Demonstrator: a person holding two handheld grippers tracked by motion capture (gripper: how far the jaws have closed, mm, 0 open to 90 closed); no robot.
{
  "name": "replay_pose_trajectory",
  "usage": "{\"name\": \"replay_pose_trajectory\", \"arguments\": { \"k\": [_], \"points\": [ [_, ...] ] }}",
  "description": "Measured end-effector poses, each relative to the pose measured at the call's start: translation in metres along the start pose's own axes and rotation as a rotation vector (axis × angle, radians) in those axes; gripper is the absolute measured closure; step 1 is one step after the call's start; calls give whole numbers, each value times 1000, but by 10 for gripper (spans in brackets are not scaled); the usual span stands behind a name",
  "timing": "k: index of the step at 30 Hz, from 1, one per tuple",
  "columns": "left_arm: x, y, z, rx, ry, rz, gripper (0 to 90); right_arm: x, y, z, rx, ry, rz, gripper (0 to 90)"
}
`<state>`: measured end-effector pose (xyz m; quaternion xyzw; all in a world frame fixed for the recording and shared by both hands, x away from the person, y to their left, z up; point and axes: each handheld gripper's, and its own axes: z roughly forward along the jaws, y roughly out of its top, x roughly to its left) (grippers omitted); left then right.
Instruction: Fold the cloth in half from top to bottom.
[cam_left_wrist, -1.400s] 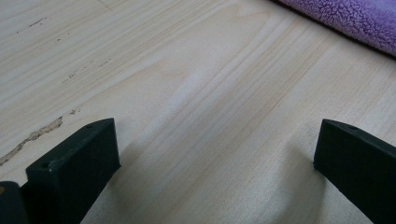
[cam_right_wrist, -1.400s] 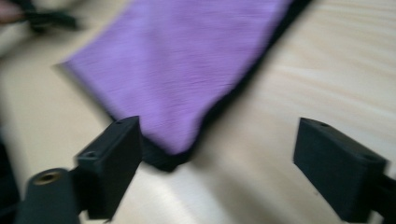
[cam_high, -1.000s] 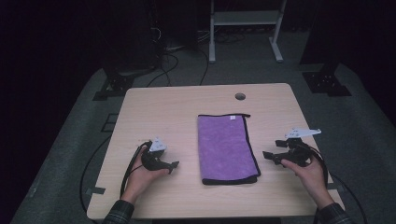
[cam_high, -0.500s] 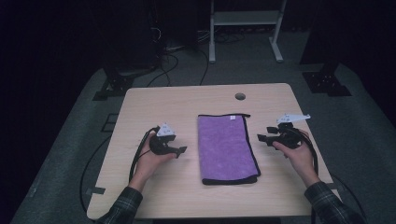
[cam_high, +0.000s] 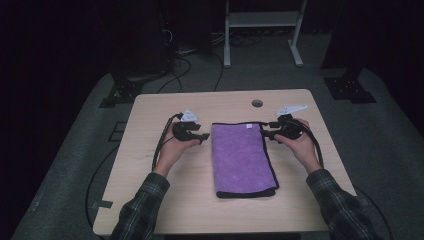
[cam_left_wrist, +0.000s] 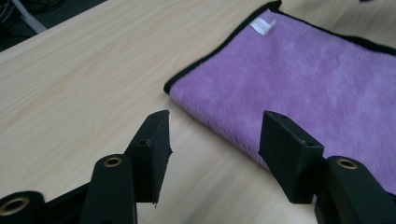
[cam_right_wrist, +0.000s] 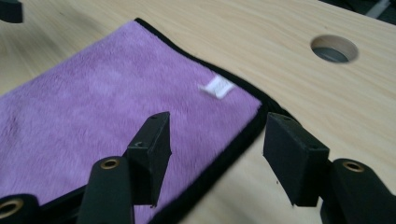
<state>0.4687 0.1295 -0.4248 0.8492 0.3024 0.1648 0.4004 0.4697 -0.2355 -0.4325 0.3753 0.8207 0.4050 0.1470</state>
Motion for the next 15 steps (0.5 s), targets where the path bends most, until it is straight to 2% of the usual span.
{"name": "replay_pose_trajectory", "arguments": {
  "k": [1, 4, 5, 8, 10, 15],
  "points": [
    [1, 3, 4, 3, 1, -1, 442, 1, 3, 4, -9, -11, -11, 400],
    [6, 9, 16, 5, -1, -17, 451, 0, 9, 18, 18, -30, -31, 399],
    [8, 10, 21, 6, -2, -23, 456, -2, 9, 22, -1, -45, -35, 412],
    [11, 13, 37, 17, -7, -30, 460, -9, 4, 38, -6, -74, -9, 428],
    [13, 12, 44, 23, -2, -40, 464, -15, -1, 44, 1, -69, 16, 428],
    [17, 8, 61, 25, 1, -72, 456, -20, -8, 57, 2, -57, 38, 400]
  ]
}}
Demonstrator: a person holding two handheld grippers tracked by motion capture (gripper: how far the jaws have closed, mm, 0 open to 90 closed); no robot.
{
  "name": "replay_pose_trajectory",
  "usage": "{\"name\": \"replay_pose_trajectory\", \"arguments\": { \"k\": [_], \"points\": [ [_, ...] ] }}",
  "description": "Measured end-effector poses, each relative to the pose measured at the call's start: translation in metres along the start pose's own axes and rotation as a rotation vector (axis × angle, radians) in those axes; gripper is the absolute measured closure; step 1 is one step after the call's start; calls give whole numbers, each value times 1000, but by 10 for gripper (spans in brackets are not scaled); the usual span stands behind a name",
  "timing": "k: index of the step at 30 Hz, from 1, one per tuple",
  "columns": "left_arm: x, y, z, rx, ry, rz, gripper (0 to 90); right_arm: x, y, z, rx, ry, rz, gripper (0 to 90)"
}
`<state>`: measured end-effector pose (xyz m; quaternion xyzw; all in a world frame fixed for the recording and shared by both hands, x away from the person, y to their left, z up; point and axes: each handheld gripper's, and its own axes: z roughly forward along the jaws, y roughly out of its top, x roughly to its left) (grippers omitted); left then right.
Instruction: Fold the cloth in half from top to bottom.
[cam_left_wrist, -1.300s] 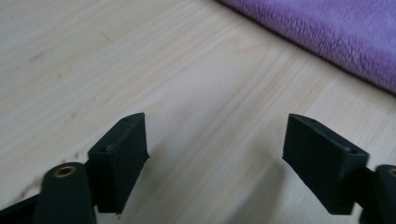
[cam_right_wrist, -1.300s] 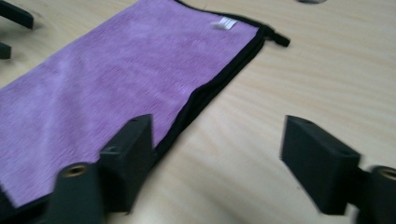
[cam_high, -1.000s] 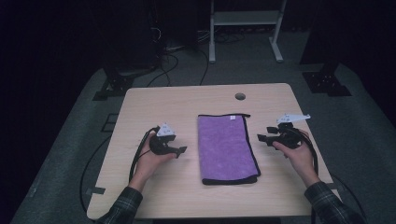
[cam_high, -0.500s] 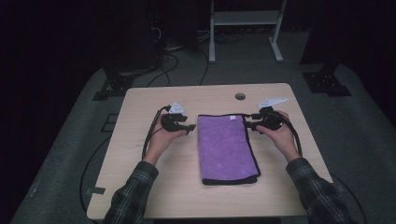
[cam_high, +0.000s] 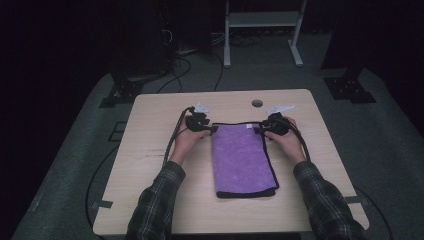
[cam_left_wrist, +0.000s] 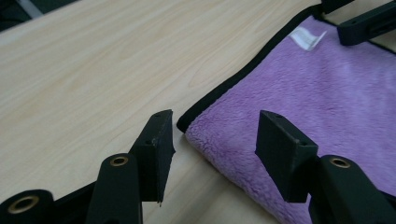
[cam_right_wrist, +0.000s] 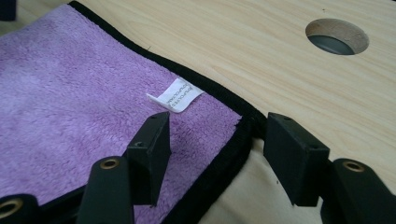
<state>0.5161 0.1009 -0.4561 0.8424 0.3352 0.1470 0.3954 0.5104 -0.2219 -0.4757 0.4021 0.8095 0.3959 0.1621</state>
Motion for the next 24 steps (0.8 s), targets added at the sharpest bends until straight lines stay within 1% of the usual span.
{"name": "replay_pose_trajectory", "arguments": {
  "k": [2, 4, 5, 6, 8, 9, 12, 13, 16, 17, 18, 20, 23, 24],
  "points": [
    [1, -2, 6, -3, -5, -11, 448, 0, -1, 3, 0, -1, 0, 389],
    [1, -4, 11, -1, -8, -10, 446, 1, -2, 7, -4, -2, -6, 383],
    [1, -4, 13, 2, -9, -8, 447, 1, -2, 8, -2, -5, -9, 379],
    [0, -5, 15, 16, -8, -6, 447, 1, -2, 8, 3, -6, -7, 377],
    [1, -6, 18, 31, -12, -7, 461, 0, -2, 9, 12, 3, 0, 393],
    [1, -7, 20, 26, -14, -15, 469, 0, -2, 9, 11, 5, 2, 407],
    [3, -6, 21, 32, -20, -33, 512, 1, -2, 8, 10, 15, -7, 472],
    [3, -6, 21, 33, -29, -39, 541, 1, -2, 8, 8, 18, -9, 503],
    [3, -6, 22, 30, -54, -59, 665, 2, -1, 8, 11, 39, 3, 628],
    [3, -5, 22, 30, -64, -73, 701, 3, -1, 8, 14, 46, 6, 656],
    [3, -5, 22, 33, -70, -75, 751, 4, -1, 8, 18, 52, 15, 697],
    [2, -4, 22, 44, -73, -81, 805, 4, 0, 7, 24, 62, 26, 742],
    [-1, -2, 22, 43, -60, -82, 828, 5, 1, 7, 38, 61, 42, 776],
    [-1, -1, 21, 44, -58, -75, 830, 6, 2, 6, 44, 54, 42, 786]
  ]
}}
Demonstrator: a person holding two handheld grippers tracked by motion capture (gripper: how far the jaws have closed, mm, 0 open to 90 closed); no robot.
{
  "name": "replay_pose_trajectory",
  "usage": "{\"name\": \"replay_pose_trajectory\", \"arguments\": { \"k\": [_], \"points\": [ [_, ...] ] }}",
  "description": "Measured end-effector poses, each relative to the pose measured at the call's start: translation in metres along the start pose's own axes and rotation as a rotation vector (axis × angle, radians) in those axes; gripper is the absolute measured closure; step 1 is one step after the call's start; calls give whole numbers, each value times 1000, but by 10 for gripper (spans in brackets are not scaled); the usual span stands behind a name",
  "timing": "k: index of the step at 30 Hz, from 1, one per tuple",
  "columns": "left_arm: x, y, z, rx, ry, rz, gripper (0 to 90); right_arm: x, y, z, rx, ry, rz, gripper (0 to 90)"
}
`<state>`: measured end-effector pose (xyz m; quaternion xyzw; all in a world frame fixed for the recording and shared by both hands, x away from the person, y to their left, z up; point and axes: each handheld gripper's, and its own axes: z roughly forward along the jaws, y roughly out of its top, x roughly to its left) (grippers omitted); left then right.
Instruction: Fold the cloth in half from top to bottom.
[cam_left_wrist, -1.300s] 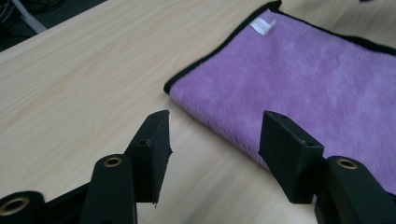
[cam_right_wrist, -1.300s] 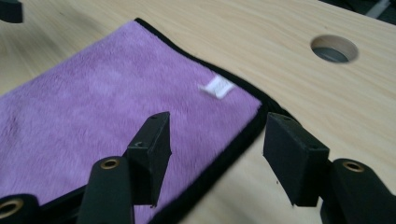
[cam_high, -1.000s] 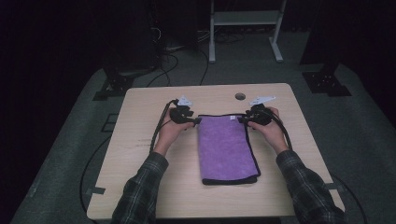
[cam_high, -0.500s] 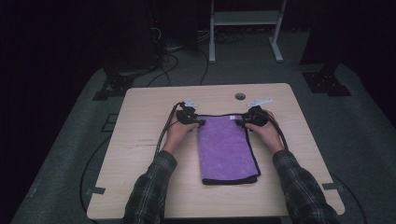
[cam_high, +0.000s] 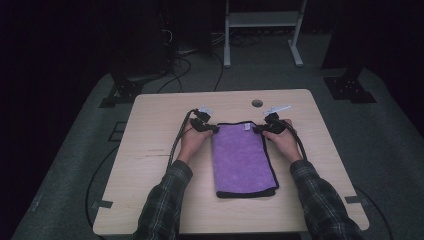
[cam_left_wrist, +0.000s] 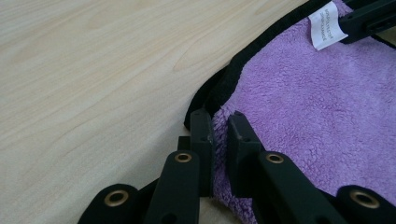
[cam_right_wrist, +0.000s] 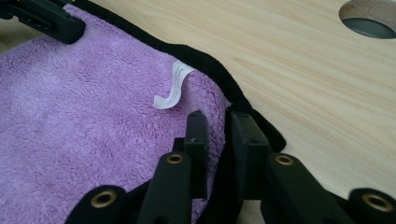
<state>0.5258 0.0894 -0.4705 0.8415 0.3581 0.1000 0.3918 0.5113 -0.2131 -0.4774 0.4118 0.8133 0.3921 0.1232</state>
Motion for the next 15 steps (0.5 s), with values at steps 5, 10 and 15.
{"name": "replay_pose_trajectory", "arguments": {
  "k": [5, 10, 15],
  "points": [
    [-1, 8, -11, -57, 5, 16, 833, 4, 6, -9, -19, -16, -6, 797],
    [-6, 18, -27, -106, -8, 32, 833, 6, 12, -25, -62, -7, -14, 799],
    [-15, 17, -45, -133, -58, 45, 834, 12, 12, -42, -79, 12, -34, 799]
  ]
}}
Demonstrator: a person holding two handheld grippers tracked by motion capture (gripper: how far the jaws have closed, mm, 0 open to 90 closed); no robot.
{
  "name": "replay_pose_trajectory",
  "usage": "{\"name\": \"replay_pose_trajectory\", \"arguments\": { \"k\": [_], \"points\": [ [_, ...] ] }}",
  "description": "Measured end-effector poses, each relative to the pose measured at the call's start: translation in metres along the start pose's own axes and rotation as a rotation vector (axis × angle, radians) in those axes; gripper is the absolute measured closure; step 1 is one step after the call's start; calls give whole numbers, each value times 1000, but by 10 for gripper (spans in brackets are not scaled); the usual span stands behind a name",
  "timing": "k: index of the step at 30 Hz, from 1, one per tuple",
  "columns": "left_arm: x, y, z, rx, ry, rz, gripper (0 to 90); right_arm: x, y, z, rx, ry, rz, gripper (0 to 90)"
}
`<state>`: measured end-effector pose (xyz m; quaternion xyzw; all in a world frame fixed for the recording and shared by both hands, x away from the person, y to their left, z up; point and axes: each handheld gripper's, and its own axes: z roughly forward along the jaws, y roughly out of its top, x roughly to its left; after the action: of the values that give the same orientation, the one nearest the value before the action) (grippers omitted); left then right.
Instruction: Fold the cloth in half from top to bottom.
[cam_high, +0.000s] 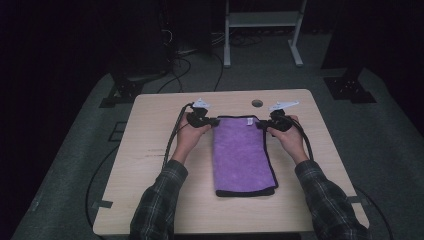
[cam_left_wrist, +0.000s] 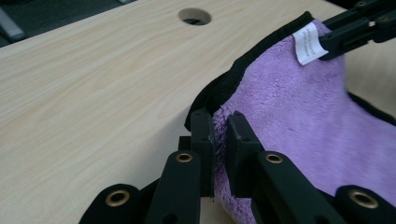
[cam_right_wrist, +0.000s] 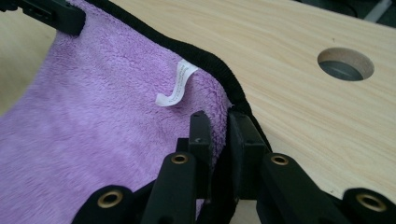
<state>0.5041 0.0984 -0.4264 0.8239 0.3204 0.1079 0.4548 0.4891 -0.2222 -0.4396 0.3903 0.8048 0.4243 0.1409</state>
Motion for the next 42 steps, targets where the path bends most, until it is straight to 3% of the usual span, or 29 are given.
{"name": "replay_pose_trajectory", "arguments": {
  "k": [8, 29, 36, 42],
  "points": [
    [-16, -9, -21, -19, -73, 2, 834, 14, -10, -22, -37, 43, -35, 798],
    [-78, -50, -68, -8, -173, 21, 833, 65, -58, -76, -40, 142, -78, 795],
    [-99, -69, -73, 25, -212, 24, 833, 78, -76, -90, -26, 160, -88, 794],
    [-105, -83, -71, 79, -227, 24, 828, 89, -90, -93, 8, 181, -92, 784]
  ]
}}
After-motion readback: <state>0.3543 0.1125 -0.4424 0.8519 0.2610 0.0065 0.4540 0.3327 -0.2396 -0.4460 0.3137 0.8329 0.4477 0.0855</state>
